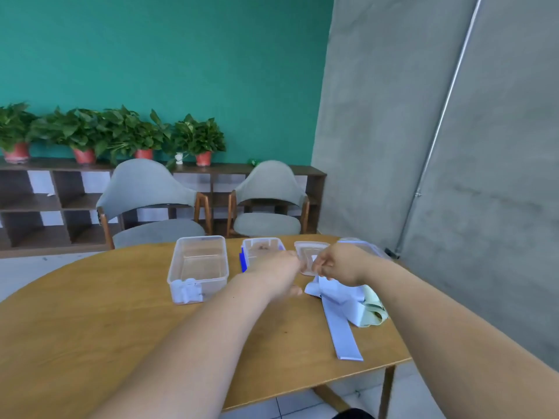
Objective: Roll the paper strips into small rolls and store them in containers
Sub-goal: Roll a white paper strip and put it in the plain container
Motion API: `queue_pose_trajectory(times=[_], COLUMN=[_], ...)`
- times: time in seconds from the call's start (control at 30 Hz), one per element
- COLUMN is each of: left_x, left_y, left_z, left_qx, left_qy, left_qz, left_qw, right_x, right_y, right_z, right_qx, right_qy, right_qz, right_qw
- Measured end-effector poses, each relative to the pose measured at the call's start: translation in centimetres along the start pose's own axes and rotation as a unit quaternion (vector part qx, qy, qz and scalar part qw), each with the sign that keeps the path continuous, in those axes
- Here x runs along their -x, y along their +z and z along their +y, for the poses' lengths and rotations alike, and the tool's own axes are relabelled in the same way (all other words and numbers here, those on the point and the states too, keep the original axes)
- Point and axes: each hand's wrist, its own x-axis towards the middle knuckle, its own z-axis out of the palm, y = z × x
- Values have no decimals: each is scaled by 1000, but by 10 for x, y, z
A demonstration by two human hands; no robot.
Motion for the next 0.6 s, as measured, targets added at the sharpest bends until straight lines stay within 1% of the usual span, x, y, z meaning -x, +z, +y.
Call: queue_pose_trajectory(times=[0.13,0.27,0.4,0.6], left_x=[-10,-20,-25,-37], left_y=[16,32,46,68], left_z=[24,42,58,72], left_qx=[23,17,13,11], left_qy=[23,39,51,43], left_qz=[-9,-10,-13,-31], left_qw=[999,999,999,999], right_x=[23,38,45,40], right_y=[2,11,22,40], right_z=[31,56,79,111], right_qx=[4,-5,-14,-52], right_qy=[39,60,65,64], right_qz=[-7,0,8,14], right_qw=[999,998,998,996])
